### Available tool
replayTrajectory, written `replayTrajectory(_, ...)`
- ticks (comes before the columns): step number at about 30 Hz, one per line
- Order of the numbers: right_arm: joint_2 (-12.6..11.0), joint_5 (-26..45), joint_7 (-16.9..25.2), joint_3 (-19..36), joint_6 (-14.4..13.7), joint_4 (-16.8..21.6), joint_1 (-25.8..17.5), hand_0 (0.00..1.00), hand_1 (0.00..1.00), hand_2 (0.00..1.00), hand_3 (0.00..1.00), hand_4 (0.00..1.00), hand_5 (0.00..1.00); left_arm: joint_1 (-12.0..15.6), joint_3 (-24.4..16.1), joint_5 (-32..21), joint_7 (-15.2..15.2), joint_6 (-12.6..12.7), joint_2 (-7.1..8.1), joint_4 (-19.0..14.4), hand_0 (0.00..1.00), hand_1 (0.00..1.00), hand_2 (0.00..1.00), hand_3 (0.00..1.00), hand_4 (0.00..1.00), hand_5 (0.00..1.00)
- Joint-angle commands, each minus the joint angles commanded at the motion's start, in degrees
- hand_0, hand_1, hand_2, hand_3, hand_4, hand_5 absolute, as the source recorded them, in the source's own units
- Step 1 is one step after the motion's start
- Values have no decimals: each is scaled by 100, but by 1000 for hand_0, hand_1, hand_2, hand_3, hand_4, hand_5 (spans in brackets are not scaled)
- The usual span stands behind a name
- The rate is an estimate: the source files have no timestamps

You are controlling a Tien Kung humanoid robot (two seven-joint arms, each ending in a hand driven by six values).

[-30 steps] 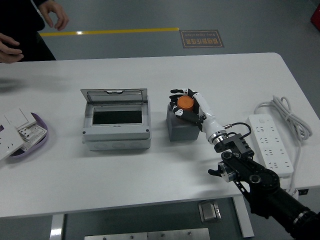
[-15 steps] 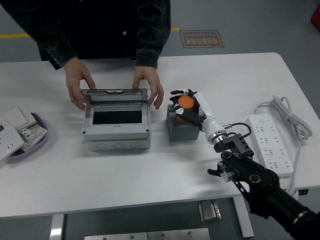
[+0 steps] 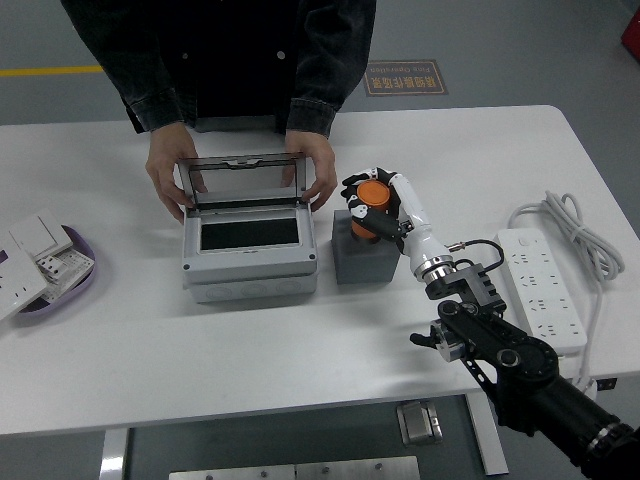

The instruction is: Pick up the cylinder from the cube,place it in the box,flap close box

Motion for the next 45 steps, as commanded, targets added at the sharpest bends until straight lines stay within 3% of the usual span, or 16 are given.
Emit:
replayTrajectory(4,-14,-311,-138,-167,-230,457,47,416,416,366,257,2,2,8,0,-9,8,3,-7,0,598,582,555,601,663,250)
replayTrajectory(5,-9,-399,-190,-226,-279,565,67,363,357,309,229,2,2,9,-2,-7,9,4,-8,0,598,582,555,601,663,250)
replayTrajectory(10,129,-888,-579,-680,-522,1070,288,363,357,309,229,2,2,16,-22,7,20,2,-10,0,598,582,555,601,663,250)
replayTrajectory(11,166,-955,-652,-776,-563,1111,346,134,232,248,202,2,2,17,-26,12,22,0,-9,0,598,582,555,602,663,251)
replayTrajectory(16,190,-1407,-1126,-1197,-751,1142,648,134,232,248,202,2,2,18,-55,43,33,-7,0,0,598,582,555,602,663,251)
replayTrajectory(17,190,-1542,-1253,-1233,-774,1138,703,2,139,240,196,2,2,16,-61,49,34,-9,2,0,598,580,555,601,664,251)
replayTrajectory(19,190,-1825,-1502,-1252,-786,1137,782,2,139,240,196,2,2,11,-62,51,35,-13,3,0,598,580,555,601,664,251)
replayTrajectory(30,190,-3656,-2750,-1359,-467,1092,1108,2,128,234,186,2,2,24,-115,107,68,-11,16,0,598,580,555,602,663,254)
replayTrajectory(38,190,-4614,-2975,-1720,-135,963,1289,2,133,237,185,2,2,-3,-163,186,77,-29,19,0,598,582,555,602,663,256)
replayTrajectory(45,190,-5109,-2926,-1751,483,825,1410,2,173,253,196,2,2,-15,-199,237,87,-34,30,0,598,582,555,603,664,258)
